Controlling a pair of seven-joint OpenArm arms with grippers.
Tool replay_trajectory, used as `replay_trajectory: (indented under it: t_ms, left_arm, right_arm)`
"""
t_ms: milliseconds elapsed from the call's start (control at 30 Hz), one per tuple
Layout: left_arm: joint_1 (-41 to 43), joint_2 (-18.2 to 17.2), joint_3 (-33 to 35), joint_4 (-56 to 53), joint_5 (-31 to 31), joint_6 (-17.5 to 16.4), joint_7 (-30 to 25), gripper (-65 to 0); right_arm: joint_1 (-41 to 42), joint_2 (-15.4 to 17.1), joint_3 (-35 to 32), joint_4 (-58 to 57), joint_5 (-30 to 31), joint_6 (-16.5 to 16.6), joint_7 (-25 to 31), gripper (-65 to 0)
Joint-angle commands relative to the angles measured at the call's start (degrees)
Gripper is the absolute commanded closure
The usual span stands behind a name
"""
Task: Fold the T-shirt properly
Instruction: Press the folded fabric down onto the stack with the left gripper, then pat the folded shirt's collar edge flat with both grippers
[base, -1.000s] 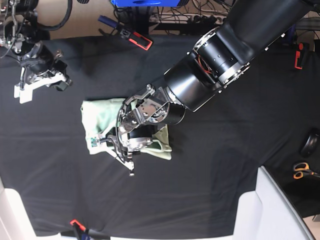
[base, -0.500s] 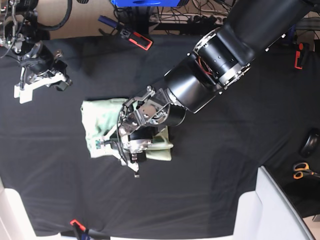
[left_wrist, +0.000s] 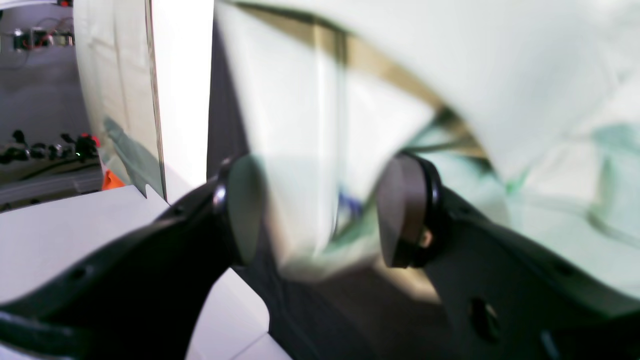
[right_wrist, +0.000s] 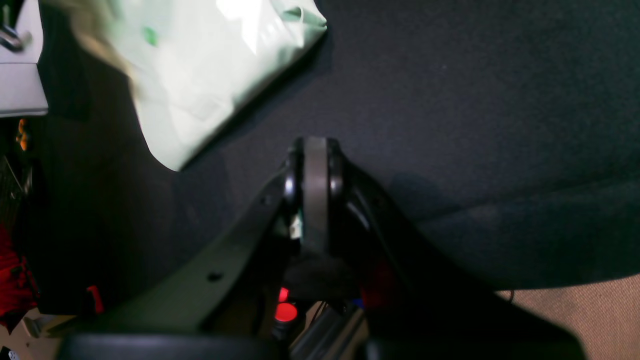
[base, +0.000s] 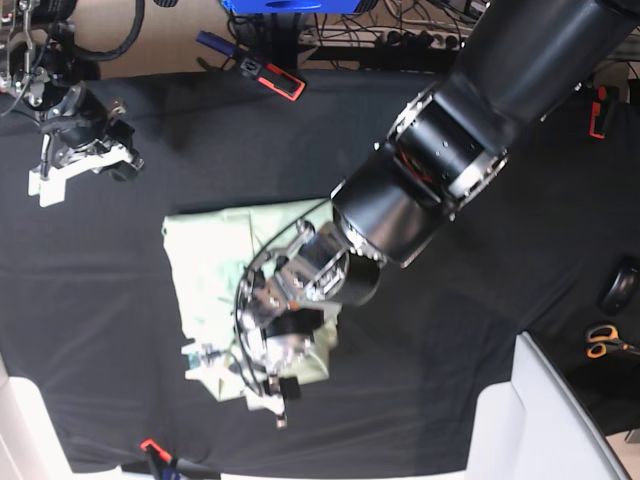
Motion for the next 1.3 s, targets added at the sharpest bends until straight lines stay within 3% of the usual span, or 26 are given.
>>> replay_trajectory:
  t_ms: [0, 67, 167, 300, 433, 500, 567, 667, 800, 900, 1000, 1167, 1267]
  left_arm:
    - [-0.9, 0.7, 0.0, 0.8, 1.2, 0.5, -0.3, -35.8]
    - [0.0, 0.7, 0.0, 0.8, 1.3, 0.2, -0.3, -35.8]
    - [1.2, 0.7, -0.5, 1.1, 1.3, -3.0, -0.3, -35.8]
    - [1.0, 0.7, -0.8, 1.4, 1.3, -3.4, 0.2, -35.8]
    - [1.9, 0.7, -1.1, 9.0, 0.7, -3.5, 7.0, -34.1]
    - [5.7, 0.3, -4.7, 16.9, 0.7, -3.5, 9.3, -21.5]
    - [10.3, -0.1, -9.9, 24.2, 1.1, -3.5, 9.4, -0.3]
    - [17.9, -0.4, -19.8, 31.8, 1.2, -3.5, 9.4, -0.7]
    - [28.7, -1.6, -28.6, 36.8, 0.8, -3.5, 8.5, 0.0]
    - [35.8, -3.1, -29.7, 36.7, 0.7, -3.3, -1.5, 0.0]
    - [41.2, -3.8, -29.8, 36.7, 0.7, -3.2, -12.2, 0.0]
    - [44.9, -3.9, -31.8, 35.2, 0.7, 0.3, -19.5, 0.0]
    - [44.9, -4.1, -32.6, 33.4, 0.7, 1.3, -24.2, 0.0]
  right_arm:
    - [0.0, 0.5, 0.3, 0.9, 0.5, 0.5, 0.7, -0.1]
    - [0.1, 0.5, 0.3, 0.9, 0.5, 0.5, 0.7, -0.1]
    - [0.3, 0.5, 0.1, 0.9, 0.5, 0.5, 0.7, -0.1]
    - [0.4, 0.5, -0.1, 0.9, 0.5, 0.5, 0.7, -0.1]
    - [0.4, 0.9, 0.0, 0.9, 0.5, 0.5, 0.7, -0.1]
    - [0.4, 1.1, 0.2, 0.9, 0.5, 0.5, 0.6, -0.1]
    - [0.4, 2.6, -0.3, 0.9, 0.4, 0.5, -0.3, -0.1]
    - [1.3, 4.1, -0.4, 0.9, 0.3, 0.6, -2.8, -0.1]
    - [2.5, 8.6, -0.8, 1.0, 0.2, 0.6, -4.3, -0.1]
    - [4.0, 12.4, -4.7, 1.0, -3.0, 0.6, -4.0, -0.1]
    - [7.3, 13.3, -11.6, 1.0, -7.9, 0.6, -4.3, -0.1]
    - [13.7, 13.1, -24.0, 0.9, -16.3, 0.6, -4.3, -0.1]
    - [16.4, 12.9, -27.9, 0.9, -20.7, 0.6, -3.9, -0.1]
